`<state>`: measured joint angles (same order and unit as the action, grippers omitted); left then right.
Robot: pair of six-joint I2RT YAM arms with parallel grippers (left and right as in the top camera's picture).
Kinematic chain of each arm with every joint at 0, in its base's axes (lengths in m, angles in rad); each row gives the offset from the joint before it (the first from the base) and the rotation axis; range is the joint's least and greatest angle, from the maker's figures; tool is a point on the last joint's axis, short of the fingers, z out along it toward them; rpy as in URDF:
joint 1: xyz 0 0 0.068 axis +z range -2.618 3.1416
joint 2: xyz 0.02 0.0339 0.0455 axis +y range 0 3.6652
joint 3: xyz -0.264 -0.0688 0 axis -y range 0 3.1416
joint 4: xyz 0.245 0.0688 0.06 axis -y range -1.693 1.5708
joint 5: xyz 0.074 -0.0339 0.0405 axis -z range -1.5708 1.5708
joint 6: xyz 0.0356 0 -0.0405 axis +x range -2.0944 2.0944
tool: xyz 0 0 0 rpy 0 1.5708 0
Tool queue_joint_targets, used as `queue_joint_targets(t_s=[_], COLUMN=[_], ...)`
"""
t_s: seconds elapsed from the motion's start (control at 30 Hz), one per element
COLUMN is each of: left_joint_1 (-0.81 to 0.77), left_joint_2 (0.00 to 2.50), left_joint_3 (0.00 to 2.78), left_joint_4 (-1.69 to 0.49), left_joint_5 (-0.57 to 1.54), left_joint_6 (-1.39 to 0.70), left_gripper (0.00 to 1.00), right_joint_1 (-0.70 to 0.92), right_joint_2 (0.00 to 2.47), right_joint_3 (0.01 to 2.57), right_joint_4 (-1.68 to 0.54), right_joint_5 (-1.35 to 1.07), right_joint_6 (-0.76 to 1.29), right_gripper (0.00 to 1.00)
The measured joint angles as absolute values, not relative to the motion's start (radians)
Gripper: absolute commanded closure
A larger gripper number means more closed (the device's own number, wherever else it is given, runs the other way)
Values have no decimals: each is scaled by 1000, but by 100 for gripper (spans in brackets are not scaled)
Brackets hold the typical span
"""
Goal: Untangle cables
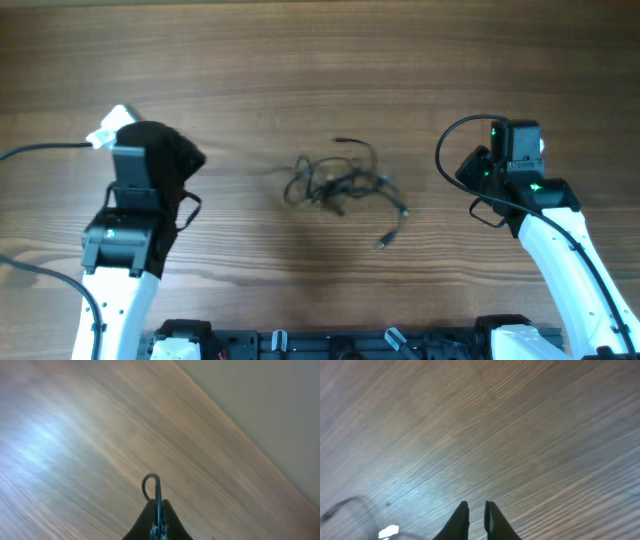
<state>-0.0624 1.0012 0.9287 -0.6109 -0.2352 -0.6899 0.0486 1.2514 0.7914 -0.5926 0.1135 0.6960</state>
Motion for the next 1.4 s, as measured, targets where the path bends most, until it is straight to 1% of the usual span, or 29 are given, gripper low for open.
queue_joint_targets(t_s=[0.07,0.1,0.13,0.17,0.2,0.27,0.3,0.37,0.4,0.43,0.5,0.53,0.57,0.6,0.63,0.73,0.83,0.9,0.93,0.97,1.0,1.07,1.13,1.3,1.37,1.4], left_joint_1=[10,33,60,77,89,91,87,72,68,60,53,51,51,51,51,51,51,51,51,51,51,51,51,51,51,51], left_joint_2=[1001,1001,1002,1002,1003,1013,1024,1064,1074,1091,1123,1139,1150,1159,1164,1167,1167,1167,1167,1167,1167,1167,1167,1167,1167,1167], left_joint_3=[929,929,929,929,929,929,929,929,929,929,929,929,929,929,929,929,929,929,929,929,929,929,929,929,929,929], left_joint_4=[-625,-628,-629,-627,-625,-617,-614,-614,-614,-614,-614,-614,-614,-614,-614,-614,-614,-614,-614,-614,-614,-614,-614,-614,-614,-614], left_joint_5=[-232,-220,-192,-160,-119,-10,44,142,164,187,217,229,236,241,244,253,254,254,254,254,254,255,257,257,257,257], left_joint_6=[-699,-701,-700,-697,-688,-654,-634,-595,-587,-579,-568,-562,-560,-558,-557,-555,-554,-553,-553,-551,-551,-550,-550,-550,-550,-550], left_gripper=[96,96,96,96,96,96,96,96,96,96,96,96,96,96,96,96,96,96,96,96,96,96,96,96,96,96], right_joint_1=[49,48,48,48,48,52,65,121,142,178,247,280,313,342,366,432,482,501,513,516,517,516,516,516,516,516], right_joint_2=[1251,1251,1251,1251,1251,1251,1251,1251,1251,1251,1254,1261,1274,1293,1316,1423,1535,1576,1599,1607,1608,1608,1610,1652,1659,1659], right_joint_3=[791,791,791,791,791,791,791,791,791,791,791,791,791,791,791,791,791,792,792,792,792,797,804,808,808,808], right_joint_4=[-590,-583,-565,-543,-509,-427,-385,-338,-335,-336,-346,-352,-355,-353,-350,-326,-286,-274,-276,-275,-263,-230,-219,-182,-167,-163], right_joint_5=[135,125,102,66,12,-131,-208,-347,-371,-386,-389,-383,-372,-356,-333,-281,-257,-247,-243,-242,-241,-238,-237,-262,-281,-288], right_joint_6=[690,688,683,669,643,571,537,477,469,464,454,448,437,426,409,355,327,310,299,290,289,278,282,290,290,290], right_gripper=[45,40,30,22,12,3,1,1,1,5,17,28,30,29,26,22,22,30,40,53,59,63,74,75,76,80])
